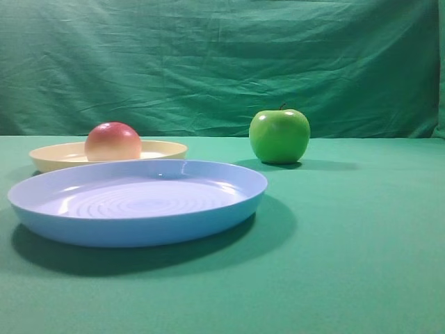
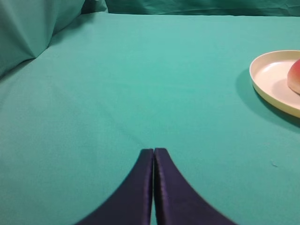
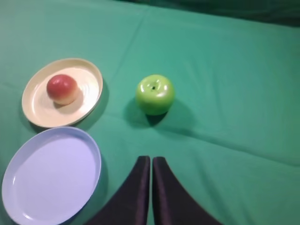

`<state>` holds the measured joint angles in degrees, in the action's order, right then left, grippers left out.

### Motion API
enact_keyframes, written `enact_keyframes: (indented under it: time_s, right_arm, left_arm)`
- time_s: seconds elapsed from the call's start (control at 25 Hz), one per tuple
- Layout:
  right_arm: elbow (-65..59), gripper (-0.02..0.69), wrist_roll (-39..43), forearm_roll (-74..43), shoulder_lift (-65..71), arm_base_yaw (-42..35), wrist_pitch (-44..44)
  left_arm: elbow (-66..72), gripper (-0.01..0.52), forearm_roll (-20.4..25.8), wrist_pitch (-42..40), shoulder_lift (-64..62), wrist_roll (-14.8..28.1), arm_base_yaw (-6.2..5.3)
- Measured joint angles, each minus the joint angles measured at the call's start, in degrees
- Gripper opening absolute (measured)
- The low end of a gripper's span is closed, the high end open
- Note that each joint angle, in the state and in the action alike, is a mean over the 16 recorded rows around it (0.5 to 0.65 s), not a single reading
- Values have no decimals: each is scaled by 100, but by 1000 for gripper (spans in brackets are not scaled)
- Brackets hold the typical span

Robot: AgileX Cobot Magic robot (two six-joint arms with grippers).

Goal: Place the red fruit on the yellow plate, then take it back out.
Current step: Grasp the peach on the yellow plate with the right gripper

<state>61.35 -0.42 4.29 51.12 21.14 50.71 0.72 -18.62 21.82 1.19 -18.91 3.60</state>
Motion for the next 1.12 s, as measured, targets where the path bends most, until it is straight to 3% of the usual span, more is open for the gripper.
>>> enact_keyframes:
  time_s: [0.64, 1.12]
  right_arm:
    - [-2941, 0, 66, -229, -3551, -1766, -1414]
    - [-5222, 0, 66, -229, -5069, -2227, -2350]
  left_arm:
    - [0, 0, 0, 0, 0, 0, 0]
    - [0, 0, 0, 0, 0, 0, 0]
